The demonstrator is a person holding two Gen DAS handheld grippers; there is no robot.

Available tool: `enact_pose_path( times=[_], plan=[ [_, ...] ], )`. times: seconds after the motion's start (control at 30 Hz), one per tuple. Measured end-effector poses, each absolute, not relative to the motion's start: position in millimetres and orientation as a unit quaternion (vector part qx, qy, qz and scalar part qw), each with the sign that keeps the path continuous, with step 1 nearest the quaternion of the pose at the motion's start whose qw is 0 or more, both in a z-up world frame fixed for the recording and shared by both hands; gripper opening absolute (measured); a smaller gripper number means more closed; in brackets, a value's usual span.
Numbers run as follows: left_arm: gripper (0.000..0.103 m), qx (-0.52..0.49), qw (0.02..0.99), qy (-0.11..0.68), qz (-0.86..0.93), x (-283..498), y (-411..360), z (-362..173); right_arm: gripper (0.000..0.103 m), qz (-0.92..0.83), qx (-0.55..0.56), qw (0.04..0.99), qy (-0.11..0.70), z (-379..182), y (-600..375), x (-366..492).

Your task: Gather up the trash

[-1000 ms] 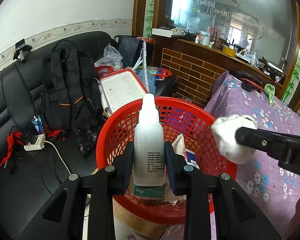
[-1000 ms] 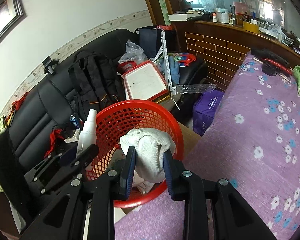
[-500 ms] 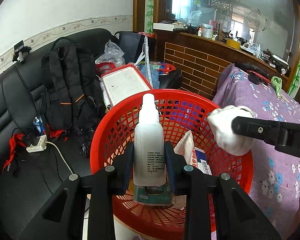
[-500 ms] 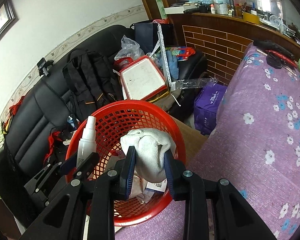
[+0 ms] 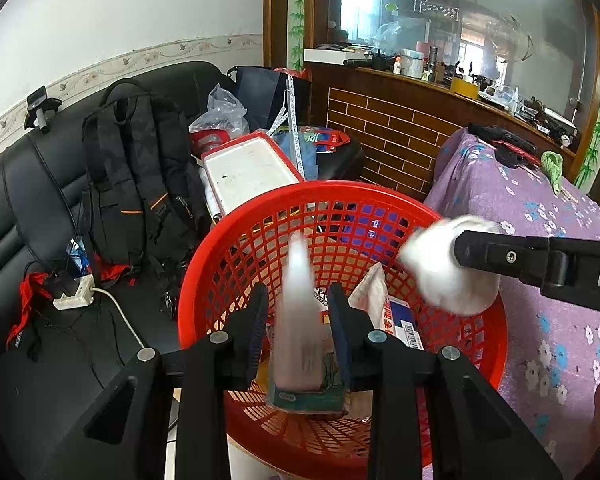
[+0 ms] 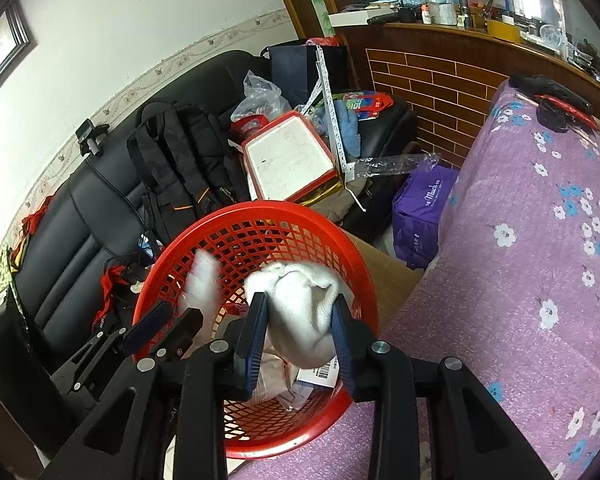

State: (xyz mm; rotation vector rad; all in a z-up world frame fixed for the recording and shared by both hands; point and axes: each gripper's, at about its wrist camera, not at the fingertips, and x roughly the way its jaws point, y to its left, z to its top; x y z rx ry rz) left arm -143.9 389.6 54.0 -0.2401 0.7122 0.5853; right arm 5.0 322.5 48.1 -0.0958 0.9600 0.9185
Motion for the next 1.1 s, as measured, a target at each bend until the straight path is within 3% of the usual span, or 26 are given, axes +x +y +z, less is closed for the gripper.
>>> enact_pose_path(
  times=[0.2,0.27,0.5,0.57,0.67,0.73,1.1],
  plan=[
    [0.033,-0.114,0.890,0.342,0.279,-144,389,56,0.036,0.427,-0.042,0.787,0.443,50,321,4],
    [0.049,-0.114,0.889,0.341,0.282,-144,390,56,0.036,0.427,-0.040,0.787,0.443,51,320,4],
    [0.061,-0.111,0.889,0.338,0.287,-145,390,57,0.036,0.423,-0.038,0.792,0.440,53,314,5],
    [0.070,-0.108,0.889,0.335,0.292,-146,389,58,0.037,0.419,-0.039,0.797,0.434,55,311,4],
    [0.082,-0.106,0.888,0.330,0.302,-148,389,60,0.050,0.413,-0.042,0.805,0.423,58,307,3],
    [0.086,-0.108,0.888,0.327,0.306,-149,389,61,0.067,0.407,-0.049,0.814,0.412,60,304,1],
    [0.098,-0.097,0.878,0.312,0.349,-161,394,63,0.094,0.380,-0.083,0.845,0.368,65,298,-15]
  ],
)
